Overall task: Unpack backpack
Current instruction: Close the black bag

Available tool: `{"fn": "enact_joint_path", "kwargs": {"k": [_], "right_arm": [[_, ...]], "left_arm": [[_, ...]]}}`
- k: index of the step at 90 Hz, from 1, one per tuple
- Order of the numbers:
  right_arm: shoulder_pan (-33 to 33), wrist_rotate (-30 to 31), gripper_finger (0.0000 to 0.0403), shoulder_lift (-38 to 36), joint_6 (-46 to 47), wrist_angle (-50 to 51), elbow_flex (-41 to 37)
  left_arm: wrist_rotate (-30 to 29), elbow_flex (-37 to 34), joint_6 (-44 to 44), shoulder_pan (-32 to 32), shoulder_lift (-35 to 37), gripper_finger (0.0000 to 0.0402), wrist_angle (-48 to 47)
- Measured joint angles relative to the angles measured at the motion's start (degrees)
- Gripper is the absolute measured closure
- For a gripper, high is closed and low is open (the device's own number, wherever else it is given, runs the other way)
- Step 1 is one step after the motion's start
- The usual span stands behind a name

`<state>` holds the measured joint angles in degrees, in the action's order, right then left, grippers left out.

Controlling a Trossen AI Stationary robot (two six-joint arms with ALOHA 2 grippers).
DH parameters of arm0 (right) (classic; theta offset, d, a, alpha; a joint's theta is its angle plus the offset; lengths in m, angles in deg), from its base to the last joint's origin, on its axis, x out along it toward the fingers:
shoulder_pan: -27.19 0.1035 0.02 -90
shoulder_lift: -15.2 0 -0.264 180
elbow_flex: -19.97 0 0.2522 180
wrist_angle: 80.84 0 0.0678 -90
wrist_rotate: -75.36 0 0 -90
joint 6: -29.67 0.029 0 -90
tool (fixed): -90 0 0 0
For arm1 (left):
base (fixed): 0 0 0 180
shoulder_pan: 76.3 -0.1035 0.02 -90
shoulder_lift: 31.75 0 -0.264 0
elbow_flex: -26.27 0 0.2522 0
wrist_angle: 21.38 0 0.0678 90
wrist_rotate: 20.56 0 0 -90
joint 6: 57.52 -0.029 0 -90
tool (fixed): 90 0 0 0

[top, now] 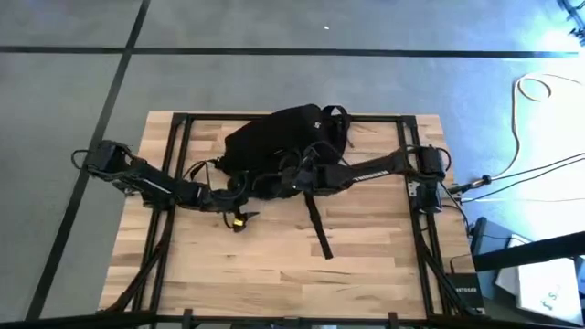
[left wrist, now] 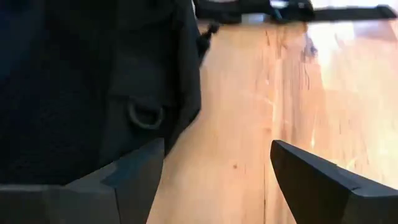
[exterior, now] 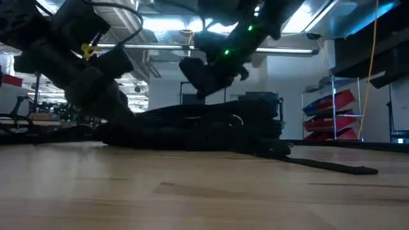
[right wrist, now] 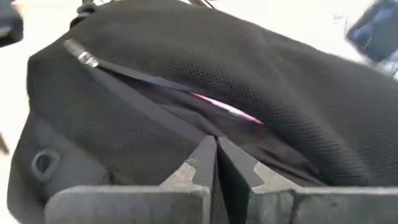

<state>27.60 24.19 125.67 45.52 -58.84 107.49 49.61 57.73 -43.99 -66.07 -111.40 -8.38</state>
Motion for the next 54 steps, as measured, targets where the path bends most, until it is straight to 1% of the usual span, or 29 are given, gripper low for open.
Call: {"fn": "enact_joint_path", "kwargs": {"k": [9,15,19,24,29,33,38,41,49,54], "right_arm": [[2.0,0.3,0.0403,-0.6,-5.3,2.0,0.0],[2.7,0.3,0.0403,-0.5,-9.0,5.6,0.0],[2.7,0.8,0.0403,0.1,-9.6,7.2,-0.3],[2.4,2.7,0.0403,0.8,-8.1,9.3,-1.2],[1.5,4.2,0.0403,1.6,-6.4,9.4,-2.1],[0.8,3.9,0.0403,2.2,-5.0,9.0,-2.8],[-0.2,1.1,0.0403,2.6,-3.5,8.8,-3.3],[-0.5,-1.1,0.0403,2.9,-2.5,8.5,-3.5],[-1.0,-7.8,0.0403,3.0,-0.9,8.5,-4.2],[-0.7,-10.6,0.0403,3.0,-0.6,8.3,-4.5]], "left_arm": [[-0.5,0.0,-0.7,0.4,3.8,0.0121,-1.6],[0.2,0.0,-2.6,1.1,6.2,0.0121,-2.8],[1.2,0.0,-4.5,1.7,7.9,0.0121,-3.6],[1.5,0.1,-7.4,2.4,10.4,0.0121,-6.7],[-1.2,0.1,-9.6,2.6,13.1,0.0121,-12.2],[-5.5,0.1,-10.0,2.2,15.3,0.0121,-18.1],[-10.6,0.0,-9.6,1.3,18.1,0.0121,-24.8],[-12.2,0.0,-9.0,0.7,19.6,0.0121,-28.6],[-13.9,0.0,-5.6,-0.8,23.2,0.0121,-36.1],[-14.4,-0.3,-3.7,-1.4,24.9,0.0121,-38.3]]}}
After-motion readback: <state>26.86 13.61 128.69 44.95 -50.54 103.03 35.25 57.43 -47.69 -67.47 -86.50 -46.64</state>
